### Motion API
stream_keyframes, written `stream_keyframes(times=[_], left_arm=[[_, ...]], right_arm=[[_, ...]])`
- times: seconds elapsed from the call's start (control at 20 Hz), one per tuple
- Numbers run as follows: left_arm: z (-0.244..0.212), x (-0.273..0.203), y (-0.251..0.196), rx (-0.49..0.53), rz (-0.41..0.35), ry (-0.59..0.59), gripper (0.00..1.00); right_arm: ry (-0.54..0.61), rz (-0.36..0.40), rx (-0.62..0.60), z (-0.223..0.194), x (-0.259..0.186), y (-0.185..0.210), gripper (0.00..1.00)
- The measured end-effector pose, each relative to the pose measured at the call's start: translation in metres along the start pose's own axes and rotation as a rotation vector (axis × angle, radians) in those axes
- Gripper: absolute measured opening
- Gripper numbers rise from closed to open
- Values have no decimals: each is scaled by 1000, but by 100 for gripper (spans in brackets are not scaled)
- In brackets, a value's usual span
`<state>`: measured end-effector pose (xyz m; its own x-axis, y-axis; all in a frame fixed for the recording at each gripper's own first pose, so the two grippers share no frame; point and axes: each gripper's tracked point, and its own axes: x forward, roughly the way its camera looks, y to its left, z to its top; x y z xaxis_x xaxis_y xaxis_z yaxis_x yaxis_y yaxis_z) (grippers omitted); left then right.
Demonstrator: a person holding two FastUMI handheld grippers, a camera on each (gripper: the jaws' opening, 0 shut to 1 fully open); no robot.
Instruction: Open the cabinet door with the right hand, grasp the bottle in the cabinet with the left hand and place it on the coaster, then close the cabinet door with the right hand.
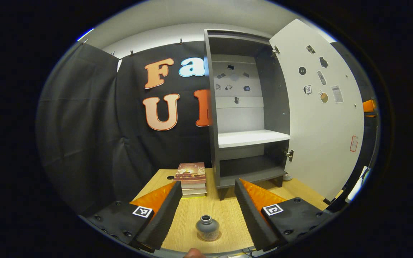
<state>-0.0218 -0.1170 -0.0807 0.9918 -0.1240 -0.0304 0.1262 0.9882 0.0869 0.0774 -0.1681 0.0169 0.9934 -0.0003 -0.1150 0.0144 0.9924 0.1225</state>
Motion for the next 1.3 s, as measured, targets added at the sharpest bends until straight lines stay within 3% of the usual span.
stream_keyframes(times=[0.2,0.75,0.9,0.95,1.0,1.05,1.1,1.15,1.3], left_arm=[[10,-8,5,-11,12,-3,94],[18,10,34,-33,-21,-15,96],[17,15,53,-38,-21,-10,96],[16,17,59,-35,-16,-5,96],[16,20,65,-37,-15,-4,96],[15,24,70,-37,-15,2,96],[13,25,76,-36,-12,6,98],[15,27,76,-34,-12,8,96],[15,34,95,-28,0,7,96]], right_arm=[[-4,-11,-79,1,-2,9,61],[-12,51,-74,-11,5,85,60],[-1,88,-65,-15,12,114,67],[1,98,-69,-16,15,125,60],[2,108,-74,-18,19,133,60],[3,113,-72,-18,22,143,70],[5,119,-73,-20,26,152,51],[-3,123,-73,-19,30,160,60],[-5,144,-56,-21,45,186,61]])
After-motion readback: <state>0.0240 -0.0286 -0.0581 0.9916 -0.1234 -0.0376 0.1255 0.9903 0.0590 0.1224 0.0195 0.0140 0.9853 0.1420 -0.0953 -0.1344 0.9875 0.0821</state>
